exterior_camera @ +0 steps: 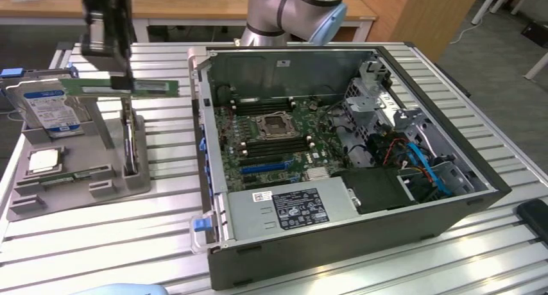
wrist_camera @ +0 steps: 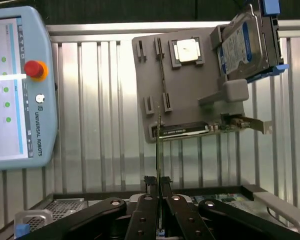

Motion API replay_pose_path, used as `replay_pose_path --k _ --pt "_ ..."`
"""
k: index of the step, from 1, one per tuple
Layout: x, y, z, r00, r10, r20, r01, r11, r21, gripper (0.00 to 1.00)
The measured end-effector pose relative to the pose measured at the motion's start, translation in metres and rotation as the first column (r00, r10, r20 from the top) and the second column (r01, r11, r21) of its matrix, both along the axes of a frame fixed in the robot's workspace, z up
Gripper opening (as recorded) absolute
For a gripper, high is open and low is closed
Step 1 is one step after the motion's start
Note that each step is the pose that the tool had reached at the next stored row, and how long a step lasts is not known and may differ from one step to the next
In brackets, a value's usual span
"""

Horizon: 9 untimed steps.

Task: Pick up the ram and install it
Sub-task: 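Pick up the ram and move it above insertion slot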

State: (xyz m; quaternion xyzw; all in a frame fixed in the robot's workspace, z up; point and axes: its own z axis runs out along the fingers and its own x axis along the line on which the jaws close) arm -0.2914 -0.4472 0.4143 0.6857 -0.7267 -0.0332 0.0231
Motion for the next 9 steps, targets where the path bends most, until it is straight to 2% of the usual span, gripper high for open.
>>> replay_pose_path --k 9 --pt "0.041 0.0000 0.0001 1.0000 0.000 0.0000 0.000 1.0000 0.0053 0.13"
